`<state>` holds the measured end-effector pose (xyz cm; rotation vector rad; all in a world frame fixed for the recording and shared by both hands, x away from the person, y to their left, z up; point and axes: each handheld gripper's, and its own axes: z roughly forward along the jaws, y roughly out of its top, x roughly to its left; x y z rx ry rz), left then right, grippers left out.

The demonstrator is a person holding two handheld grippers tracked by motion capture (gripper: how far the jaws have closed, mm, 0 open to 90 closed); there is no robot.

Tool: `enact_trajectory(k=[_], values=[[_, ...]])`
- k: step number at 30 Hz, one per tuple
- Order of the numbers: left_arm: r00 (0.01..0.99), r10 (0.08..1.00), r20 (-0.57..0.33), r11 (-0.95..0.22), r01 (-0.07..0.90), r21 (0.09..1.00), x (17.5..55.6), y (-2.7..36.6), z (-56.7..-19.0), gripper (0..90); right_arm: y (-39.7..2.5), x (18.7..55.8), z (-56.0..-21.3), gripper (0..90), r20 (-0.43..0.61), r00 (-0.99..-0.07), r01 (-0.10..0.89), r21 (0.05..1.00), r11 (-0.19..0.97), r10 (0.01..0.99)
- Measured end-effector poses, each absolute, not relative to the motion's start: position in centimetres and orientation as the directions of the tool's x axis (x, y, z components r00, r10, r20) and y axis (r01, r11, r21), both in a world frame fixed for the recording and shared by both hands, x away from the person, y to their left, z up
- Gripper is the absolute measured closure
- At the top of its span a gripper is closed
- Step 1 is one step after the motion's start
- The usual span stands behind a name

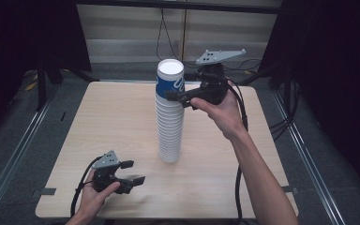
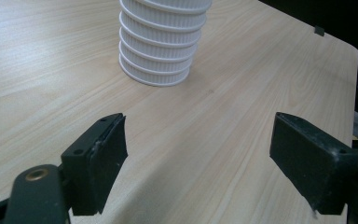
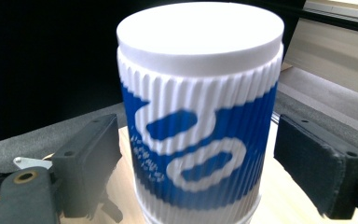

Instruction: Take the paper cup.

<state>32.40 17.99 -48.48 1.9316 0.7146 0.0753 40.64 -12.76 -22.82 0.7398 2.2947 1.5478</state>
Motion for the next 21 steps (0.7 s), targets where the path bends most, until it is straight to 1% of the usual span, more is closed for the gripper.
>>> enact_trajectory(k=[3,13,16,18,21], values=[[0.823,0.51,-0.251,-0.295,0.442,0.847,32.4,18.0,-48.4,18.8,-12.6,40.8,-22.3,14.9,0.05,-0.831,0.247,0.925,0.288,0.554],[0.822,0.509,-0.254,-0.294,0.443,0.847,32.4,18.0,-48.5,18.7,-11.2,41.9,-21.7,14.8,0.043,-0.839,0.258,0.909,0.326,0.542],[0.822,0.51,-0.254,-0.295,0.444,0.846,32.4,18.1,-48.5,18.8,-11.0,42.1,-21.8,16.1,0.055,-0.843,0.263,0.911,0.319,0.535],[0.822,0.508,-0.257,-0.295,0.447,0.845,32.4,18.0,-48.5,18.7,-11.0,42.2,-21.8,19.3,0.055,-0.844,0.26,0.912,0.318,0.534],[0.823,0.509,-0.252,-0.296,0.442,0.847,32.4,18.0,-48.5,18.8,-10.9,42.2,-21.7,20.4,0.056,-0.848,0.255,0.915,0.313,0.527]])
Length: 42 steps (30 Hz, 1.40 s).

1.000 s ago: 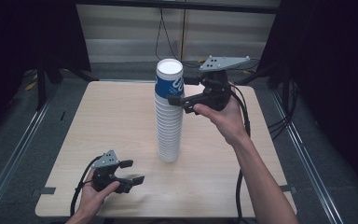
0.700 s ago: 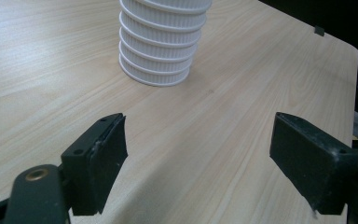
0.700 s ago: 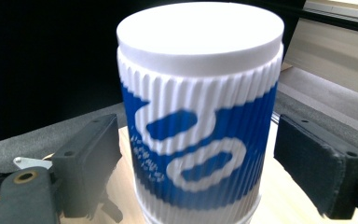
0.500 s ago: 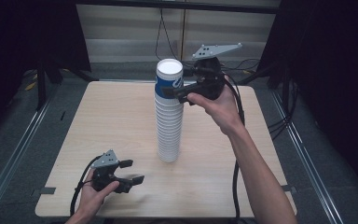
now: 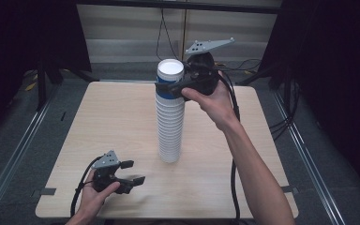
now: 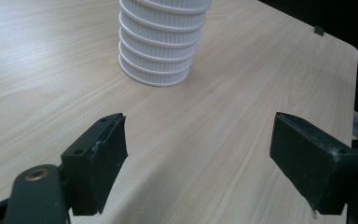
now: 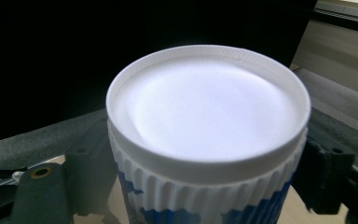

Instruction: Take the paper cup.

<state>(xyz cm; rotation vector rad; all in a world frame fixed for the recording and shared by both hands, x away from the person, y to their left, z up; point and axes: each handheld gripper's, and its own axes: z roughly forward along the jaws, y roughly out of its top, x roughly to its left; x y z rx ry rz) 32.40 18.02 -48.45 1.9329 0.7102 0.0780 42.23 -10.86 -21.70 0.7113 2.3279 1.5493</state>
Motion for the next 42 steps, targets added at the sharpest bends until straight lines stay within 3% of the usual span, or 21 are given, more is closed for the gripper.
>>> enact_trajectory(k=[2,14,42], values=[[0.824,0.509,-0.248,-0.297,0.438,0.848,32.4,18.1,-48.4,18.8,-10.8,42.2,-21.6,24.0,0.056,-0.848,0.256,0.914,0.316,0.527],[0.824,0.507,-0.254,-0.298,0.444,0.845,32.4,18.0,-48.5,18.7,-10.8,42.2,-21.2,25.5,0.044,-0.847,0.245,0.917,0.316,0.53],[0.821,0.511,-0.254,-0.3,0.447,0.843,32.5,18.1,-48.5,18.8,-11.7,41.6,-19.5,26.5,0.072,-0.826,0.188,0.97,0.154,0.559]])
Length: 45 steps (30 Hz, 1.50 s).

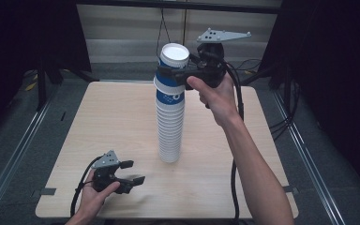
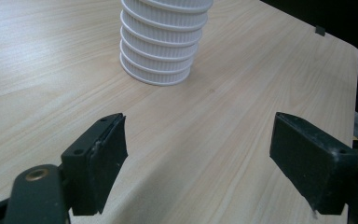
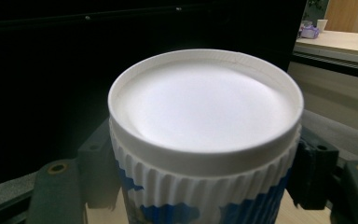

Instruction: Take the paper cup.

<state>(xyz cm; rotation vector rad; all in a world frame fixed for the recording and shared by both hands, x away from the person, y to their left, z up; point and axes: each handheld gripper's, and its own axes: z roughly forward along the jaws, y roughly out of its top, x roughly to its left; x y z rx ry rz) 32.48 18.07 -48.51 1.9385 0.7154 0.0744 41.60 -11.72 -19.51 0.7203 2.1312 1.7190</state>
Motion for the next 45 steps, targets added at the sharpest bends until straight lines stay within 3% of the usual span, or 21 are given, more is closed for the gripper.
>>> enact_trajectory(k=[45], values=[[0.822,0.511,-0.254,-0.3,0.447,0.843,32.5,18.1,-48.5,18.8,-13.7,41.1,-18.1,26.9,0.121,-0.81,0.137,0.99,-0.014,0.574]])
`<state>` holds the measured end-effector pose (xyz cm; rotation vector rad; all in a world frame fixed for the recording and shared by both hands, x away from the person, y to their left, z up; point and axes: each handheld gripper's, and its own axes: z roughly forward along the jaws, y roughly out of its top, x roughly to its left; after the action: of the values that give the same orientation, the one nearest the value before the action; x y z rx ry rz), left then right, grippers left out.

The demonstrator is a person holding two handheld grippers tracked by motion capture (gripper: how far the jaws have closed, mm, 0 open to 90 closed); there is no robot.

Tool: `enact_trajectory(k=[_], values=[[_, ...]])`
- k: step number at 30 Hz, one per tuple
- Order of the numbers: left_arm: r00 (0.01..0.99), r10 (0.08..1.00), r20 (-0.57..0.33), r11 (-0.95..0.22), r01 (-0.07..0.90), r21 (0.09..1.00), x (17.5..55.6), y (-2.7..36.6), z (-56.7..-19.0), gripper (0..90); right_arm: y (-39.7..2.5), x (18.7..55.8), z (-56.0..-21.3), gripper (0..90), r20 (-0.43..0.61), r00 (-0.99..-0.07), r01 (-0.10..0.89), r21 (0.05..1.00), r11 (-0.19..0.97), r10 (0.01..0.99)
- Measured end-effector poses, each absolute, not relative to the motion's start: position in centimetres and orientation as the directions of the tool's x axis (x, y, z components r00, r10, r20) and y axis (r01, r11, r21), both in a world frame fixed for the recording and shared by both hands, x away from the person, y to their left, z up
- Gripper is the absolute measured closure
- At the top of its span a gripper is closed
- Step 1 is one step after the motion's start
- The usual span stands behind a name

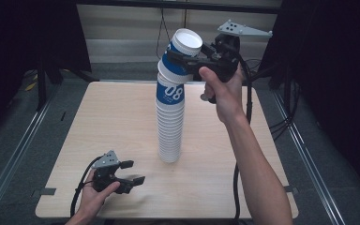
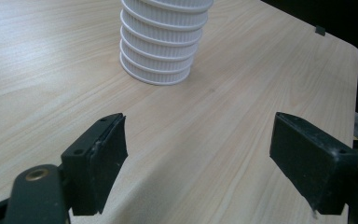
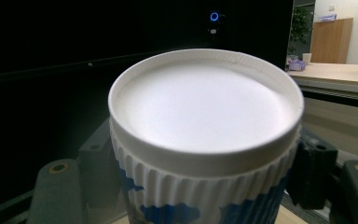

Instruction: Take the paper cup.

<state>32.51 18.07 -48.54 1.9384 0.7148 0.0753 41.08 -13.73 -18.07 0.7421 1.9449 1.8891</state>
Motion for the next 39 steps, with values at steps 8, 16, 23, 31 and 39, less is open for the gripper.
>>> enact_trajectory(k=[8,16,23,31,39], values=[[0.821,0.512,-0.253,-0.3,0.446,0.843,32.5,18.1,-48.5,18.8,-14.8,40.5,-17.7,26.9,0.12,-0.81,0.127,0.991,-0.028,0.575],[0.817,0.513,-0.263,-0.281,0.449,0.848,32.5,18.1,-48.6,18.0,-18.0,39.4,-17.7,26.9,0.119,-0.79,0.129,0.991,-0.027,0.601],[0.818,0.512,-0.263,-0.278,0.447,0.85,32.5,18.1,-48.5,18.0,-19.9,38.7,-18.4,27.0,0.118,-0.781,0.133,0.991,-0.022,0.613],[0.822,0.505,-0.265,-0.285,0.448,0.847,32.5,18.0,-48.4,18.0,-21.4,37.6,-20.3,27.0,0.118,-0.764,0.16,0.987,0.009,0.634],[0.819,0.503,-0.277,-0.282,0.457,0.843,32.4,17.7,-48.3,18.0,-22.0,37.1,-23.7,27.1,0.143,-0.752,0.21,0.977,0.028,0.644]])
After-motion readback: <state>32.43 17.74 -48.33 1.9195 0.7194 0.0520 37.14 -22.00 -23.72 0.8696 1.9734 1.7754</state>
